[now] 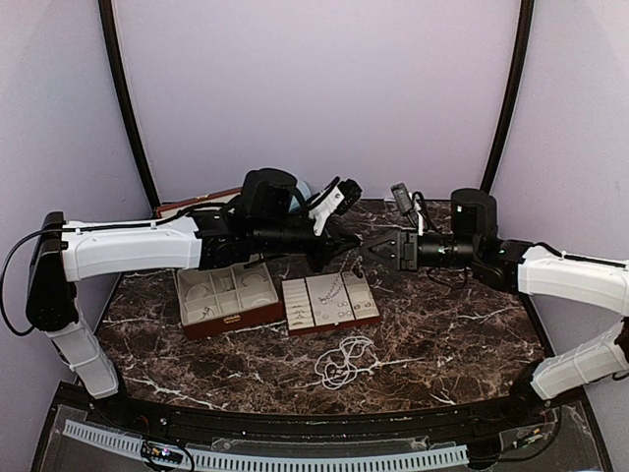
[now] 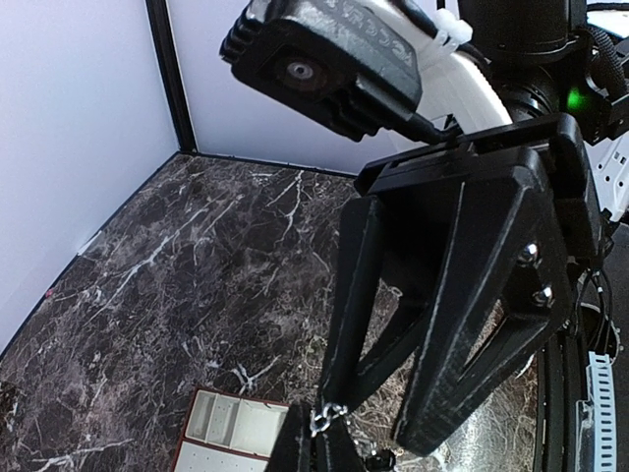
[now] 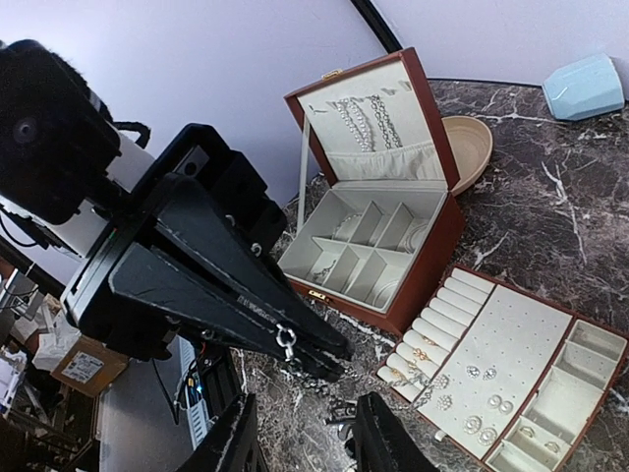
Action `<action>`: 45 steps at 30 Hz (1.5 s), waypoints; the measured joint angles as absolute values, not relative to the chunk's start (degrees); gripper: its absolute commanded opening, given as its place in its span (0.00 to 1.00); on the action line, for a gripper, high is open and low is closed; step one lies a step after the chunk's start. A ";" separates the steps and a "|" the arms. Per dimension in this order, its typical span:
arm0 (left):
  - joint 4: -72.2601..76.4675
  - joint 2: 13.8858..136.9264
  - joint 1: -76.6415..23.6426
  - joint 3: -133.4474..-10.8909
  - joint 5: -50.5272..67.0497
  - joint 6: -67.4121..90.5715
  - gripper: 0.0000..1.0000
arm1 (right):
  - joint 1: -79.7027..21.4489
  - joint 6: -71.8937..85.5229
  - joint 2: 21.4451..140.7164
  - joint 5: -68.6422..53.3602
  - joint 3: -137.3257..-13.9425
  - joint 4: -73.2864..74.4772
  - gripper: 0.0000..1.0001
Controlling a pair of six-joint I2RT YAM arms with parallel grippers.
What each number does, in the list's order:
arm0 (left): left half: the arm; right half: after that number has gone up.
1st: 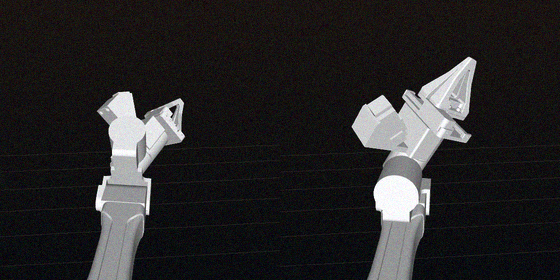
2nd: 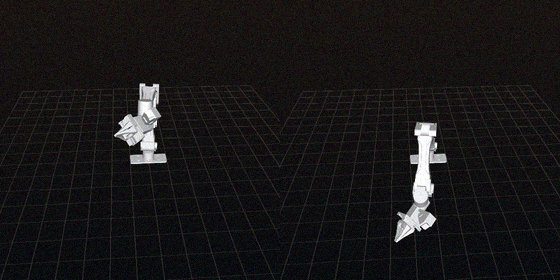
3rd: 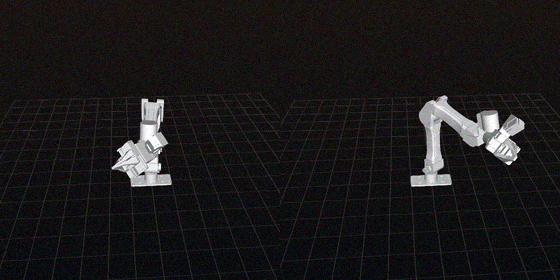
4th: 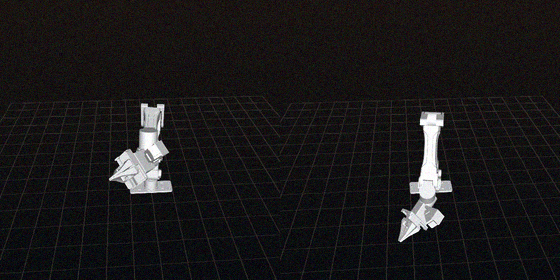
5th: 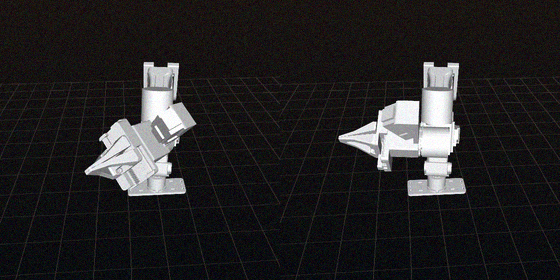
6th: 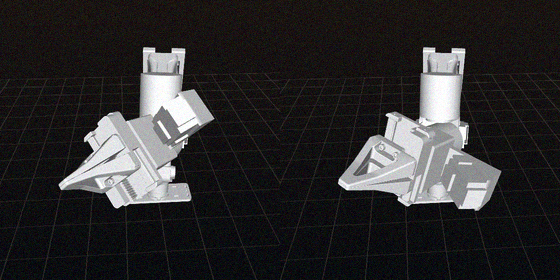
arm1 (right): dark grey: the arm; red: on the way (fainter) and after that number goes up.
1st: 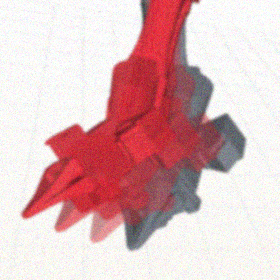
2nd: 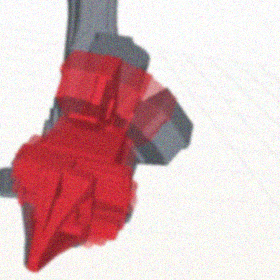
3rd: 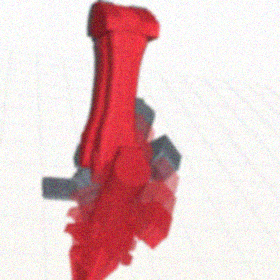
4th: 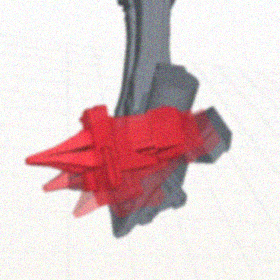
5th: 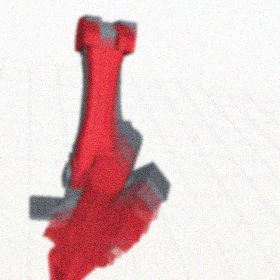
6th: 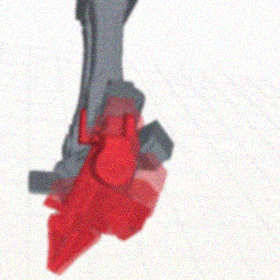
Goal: Organize the mixed jewelry
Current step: Pass from the left arm to the right
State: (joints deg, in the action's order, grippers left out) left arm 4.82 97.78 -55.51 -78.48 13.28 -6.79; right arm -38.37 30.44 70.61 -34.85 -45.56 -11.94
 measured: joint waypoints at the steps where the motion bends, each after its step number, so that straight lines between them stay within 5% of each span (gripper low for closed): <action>1: 4.34 97.47 -55.51 -78.41 13.28 -6.74 0.00 | -38.61 30.11 71.09 -34.85 -45.84 -11.94 0.33; 13: 3.55 95.33 -55.42 -76.82 13.87 -5.52 0.00 | -40.62 27.18 75.00 -34.79 -48.93 -11.94 0.20; 20: 3.57 94.83 -55.11 -75.96 13.21 -5.06 0.00 | -40.91 26.28 75.92 -34.65 -49.08 -11.77 0.00; 26: 5.56 93.49 -55.27 -73.52 11.84 -4.34 0.03 | -41.30 26.24 75.92 -34.30 -49.12 -11.81 0.00; 34: 9.67 91.64 -55.11 -68.20 7.20 -2.13 0.46 | -41.58 26.63 75.92 -34.06 -50.09 -11.42 0.00; 45: 13.30 80.05 -49.47 -52.10 4.36 2.11 0.68 | -41.87 27.05 78.41 -33.21 -57.49 -9.93 0.00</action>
